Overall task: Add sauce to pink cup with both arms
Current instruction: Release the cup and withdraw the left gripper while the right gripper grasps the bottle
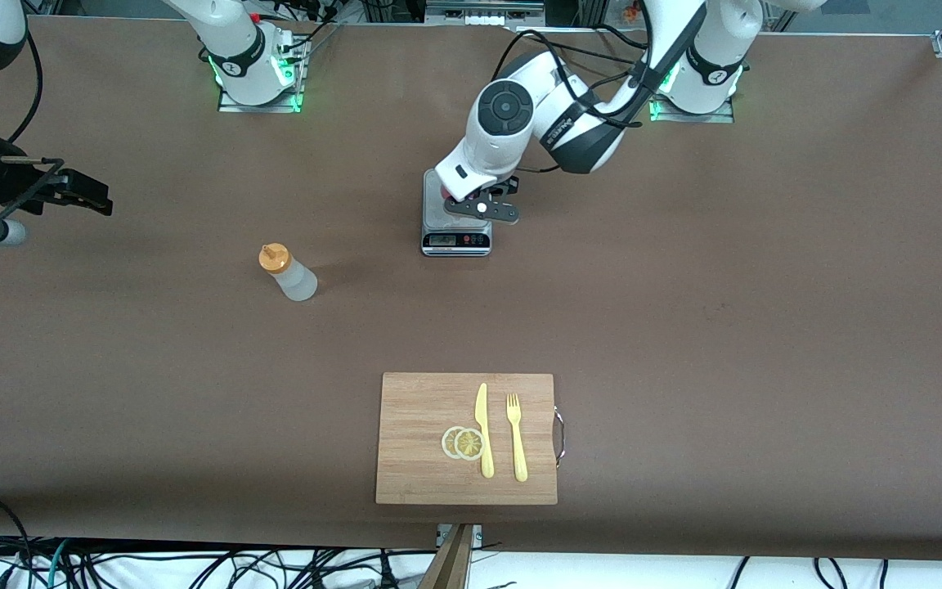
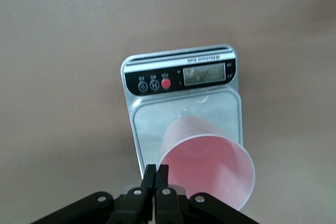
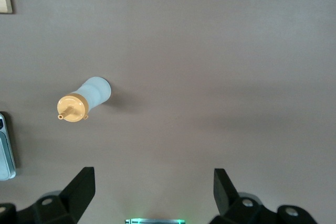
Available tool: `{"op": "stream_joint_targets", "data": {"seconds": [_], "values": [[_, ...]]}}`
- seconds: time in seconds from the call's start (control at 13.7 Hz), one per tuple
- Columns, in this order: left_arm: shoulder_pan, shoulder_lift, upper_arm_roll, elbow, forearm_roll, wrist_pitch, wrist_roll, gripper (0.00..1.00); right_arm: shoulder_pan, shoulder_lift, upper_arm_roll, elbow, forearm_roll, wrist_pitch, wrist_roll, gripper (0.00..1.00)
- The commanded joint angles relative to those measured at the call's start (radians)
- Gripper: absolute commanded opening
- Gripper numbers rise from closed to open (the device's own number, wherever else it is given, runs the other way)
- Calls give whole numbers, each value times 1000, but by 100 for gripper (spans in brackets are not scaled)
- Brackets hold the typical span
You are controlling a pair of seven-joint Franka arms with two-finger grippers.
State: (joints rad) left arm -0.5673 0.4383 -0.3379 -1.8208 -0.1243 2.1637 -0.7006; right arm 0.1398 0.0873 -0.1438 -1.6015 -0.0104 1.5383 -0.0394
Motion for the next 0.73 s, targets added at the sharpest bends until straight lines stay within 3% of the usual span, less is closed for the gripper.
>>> {"op": "stream_joint_targets", "data": {"seconds": [0.0, 0.36, 0.44, 0.51, 0.58, 0.66], "values": [[-32, -9, 16, -41, 60, 36, -68, 0, -11, 52, -2, -3, 91, -10, -193, 100], [-42, 8, 16, -43, 75, 65, -88, 0, -112, 156, -3, -44, 271, -36, -823, 100], [-42, 8, 16, -40, 74, 64, -89, 14, -133, 176, -3, -57, 318, -35, -938, 100], [-40, 8, 16, -38, 74, 62, -89, 35, -156, 205, -3, -58, 370, -35, -1038, 100], [-37, 8, 19, -34, 72, 61, -91, 62, -173, 241, -3, -58, 427, -35, -1125, 100], [-34, 4, 20, -32, 66, 58, -91, 100, -189, 277, -3, -60, 479, -38, -1230, 100]]}}
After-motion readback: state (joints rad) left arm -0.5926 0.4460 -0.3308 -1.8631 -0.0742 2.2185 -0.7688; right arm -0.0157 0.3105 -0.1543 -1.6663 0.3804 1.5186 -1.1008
